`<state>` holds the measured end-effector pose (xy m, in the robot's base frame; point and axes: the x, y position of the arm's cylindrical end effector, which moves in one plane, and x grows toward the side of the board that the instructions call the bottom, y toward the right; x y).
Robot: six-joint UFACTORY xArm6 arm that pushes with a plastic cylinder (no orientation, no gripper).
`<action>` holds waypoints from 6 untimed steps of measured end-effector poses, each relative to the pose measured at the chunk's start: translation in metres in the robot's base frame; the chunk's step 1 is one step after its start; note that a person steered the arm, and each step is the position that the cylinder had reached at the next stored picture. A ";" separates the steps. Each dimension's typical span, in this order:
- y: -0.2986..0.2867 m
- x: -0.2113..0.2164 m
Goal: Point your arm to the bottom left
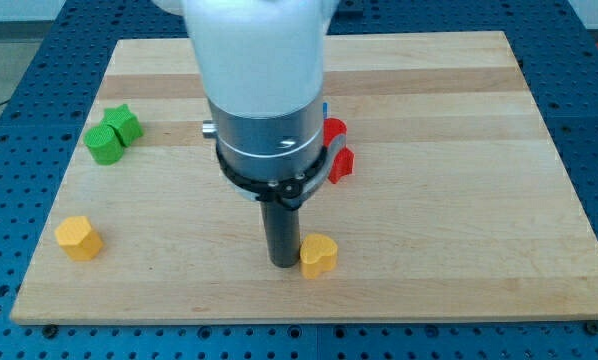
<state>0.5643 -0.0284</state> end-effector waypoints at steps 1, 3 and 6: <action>0.014 0.001; 0.036 0.009; -0.041 0.054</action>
